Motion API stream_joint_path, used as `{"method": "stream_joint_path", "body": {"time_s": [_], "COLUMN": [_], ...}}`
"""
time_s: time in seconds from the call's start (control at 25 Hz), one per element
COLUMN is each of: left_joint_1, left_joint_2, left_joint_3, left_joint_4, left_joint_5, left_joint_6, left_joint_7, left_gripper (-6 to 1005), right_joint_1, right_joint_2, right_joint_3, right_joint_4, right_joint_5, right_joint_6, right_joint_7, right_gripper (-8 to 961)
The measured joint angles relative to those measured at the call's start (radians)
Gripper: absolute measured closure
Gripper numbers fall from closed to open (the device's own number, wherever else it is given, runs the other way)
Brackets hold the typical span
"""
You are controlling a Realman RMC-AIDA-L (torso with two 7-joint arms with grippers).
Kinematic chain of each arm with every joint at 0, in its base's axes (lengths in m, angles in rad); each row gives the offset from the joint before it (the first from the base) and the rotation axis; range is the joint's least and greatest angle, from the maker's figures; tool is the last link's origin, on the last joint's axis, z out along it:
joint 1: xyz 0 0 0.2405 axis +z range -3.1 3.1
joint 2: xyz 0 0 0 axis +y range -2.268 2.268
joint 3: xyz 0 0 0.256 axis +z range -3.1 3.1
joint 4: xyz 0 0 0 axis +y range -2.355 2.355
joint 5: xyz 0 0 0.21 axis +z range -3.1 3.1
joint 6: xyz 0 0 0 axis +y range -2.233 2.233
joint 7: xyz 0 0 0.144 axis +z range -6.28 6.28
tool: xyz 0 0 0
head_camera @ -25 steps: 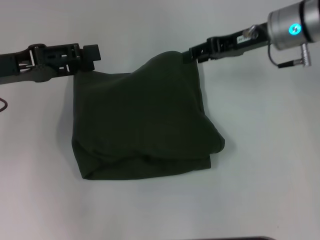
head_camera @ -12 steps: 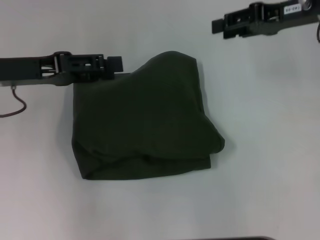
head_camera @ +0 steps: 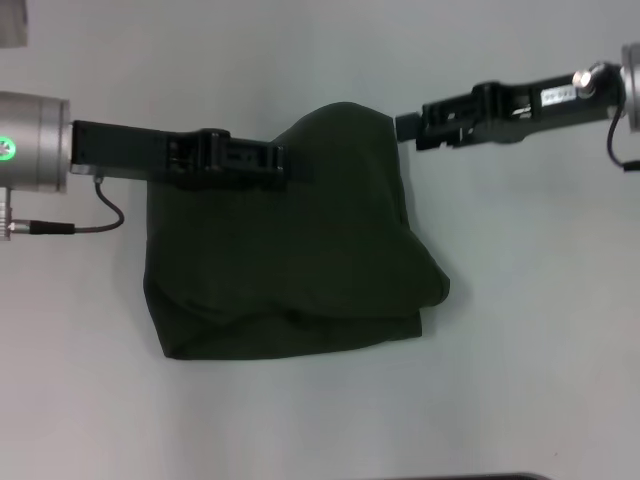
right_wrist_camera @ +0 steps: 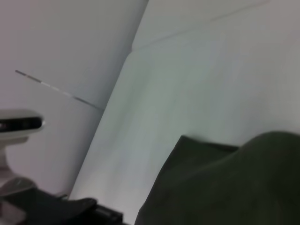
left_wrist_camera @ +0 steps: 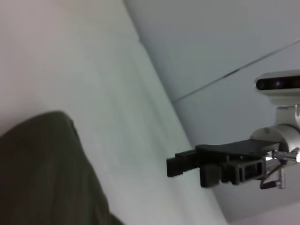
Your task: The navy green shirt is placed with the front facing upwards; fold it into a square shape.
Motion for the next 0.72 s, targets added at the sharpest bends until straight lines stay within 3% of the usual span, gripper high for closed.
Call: {"method": "stream_joint_path", "body": {"time_s": [0.2,0.44,0.72], "left_joint_1": [-0.022,-0.05,-0.021], "left_joint_2": [0.011,0.0,0.016], "left_joint_3": [0.052,0.085,0.08], "left_joint_4": [0.016,0.055,0.07], "left_joint_5": [0.055,0.142,0.151], "left_joint_6": [-0.017,-0.049,-0.039], "left_joint_7": [-0.054,-0.092,-0.095], "left_gripper": [356,356,356], "right_joint_1": [0.01,0.01,0.011], "right_joint_2": [0.019,0.031,0.042], "right_joint_3": [-0.012,-0.012,-0.058], "right_joint_4": [0.073,0.078,0.082], "right_joint_5": [0.0,0.0,-0.006], "right_joint_6": [-0.014,-0.022,-0.047], "right_joint_7": [-0.036,-0.039,-0.039], "right_gripper": [386,386,386]}}
